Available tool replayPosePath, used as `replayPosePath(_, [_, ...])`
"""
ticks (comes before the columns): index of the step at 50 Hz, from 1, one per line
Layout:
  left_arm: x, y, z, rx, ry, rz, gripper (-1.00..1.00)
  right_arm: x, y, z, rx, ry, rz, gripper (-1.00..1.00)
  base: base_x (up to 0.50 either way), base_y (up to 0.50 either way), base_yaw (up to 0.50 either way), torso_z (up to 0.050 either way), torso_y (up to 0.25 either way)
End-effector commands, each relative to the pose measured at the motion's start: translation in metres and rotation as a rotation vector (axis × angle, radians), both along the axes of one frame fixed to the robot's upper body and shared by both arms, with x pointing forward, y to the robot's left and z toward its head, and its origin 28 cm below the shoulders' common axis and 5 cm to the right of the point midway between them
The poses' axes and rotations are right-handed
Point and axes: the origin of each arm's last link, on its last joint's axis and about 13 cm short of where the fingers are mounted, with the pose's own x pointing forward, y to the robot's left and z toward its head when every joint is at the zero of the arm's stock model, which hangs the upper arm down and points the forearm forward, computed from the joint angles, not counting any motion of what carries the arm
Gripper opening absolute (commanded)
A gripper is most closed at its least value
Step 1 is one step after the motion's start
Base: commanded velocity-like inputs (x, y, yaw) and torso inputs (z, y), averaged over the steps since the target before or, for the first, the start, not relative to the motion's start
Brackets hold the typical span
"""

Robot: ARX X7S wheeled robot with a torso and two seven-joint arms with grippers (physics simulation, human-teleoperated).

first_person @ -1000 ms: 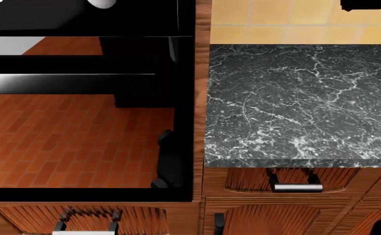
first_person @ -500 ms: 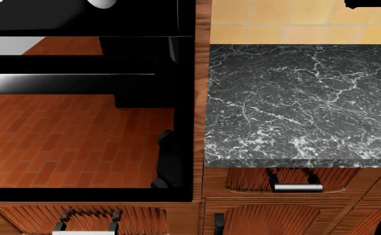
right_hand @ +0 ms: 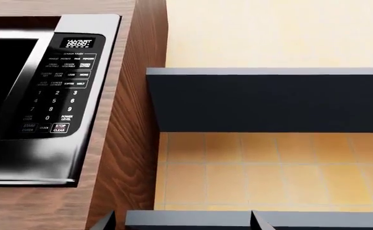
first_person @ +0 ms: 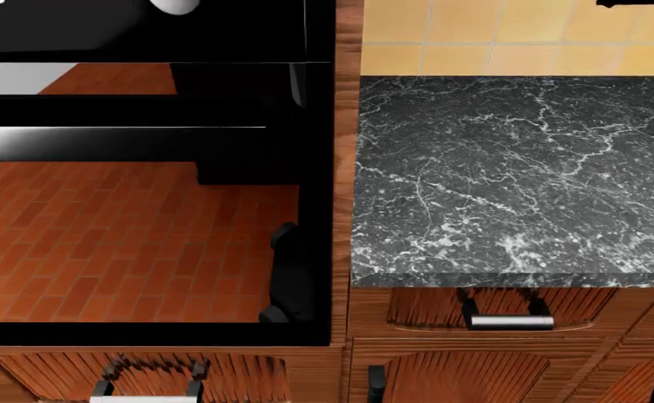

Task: Open the microwave door

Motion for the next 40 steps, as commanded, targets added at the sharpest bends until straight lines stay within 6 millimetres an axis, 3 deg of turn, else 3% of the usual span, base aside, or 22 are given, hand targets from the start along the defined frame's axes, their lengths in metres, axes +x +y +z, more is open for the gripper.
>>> replayPosePath(1, [-0.007,0.011,0.001,-0.003,-0.009,0.042,1.0,0.001,0.001,0.0,-0.003,0.0,0.0,1.0,0.0,0.0,0.0,0.0,0.0])
replayPosePath(25, [-0.038,0.003,-0.005,0.021,-0.072,0.001,1.0,-0.003,0.0,0.001,-0.001,-0.007,0.001,1.0,0.0,0.0,0.0,0.0,0.0])
replayPosePath(40, [-0.057,-0.015,-0.019,0.089,-0.114,-0.075,1.0,-0.003,0.0,-0.002,0.006,-0.004,0.001,1.0,0.0,0.0,0.0,0.0,0.0])
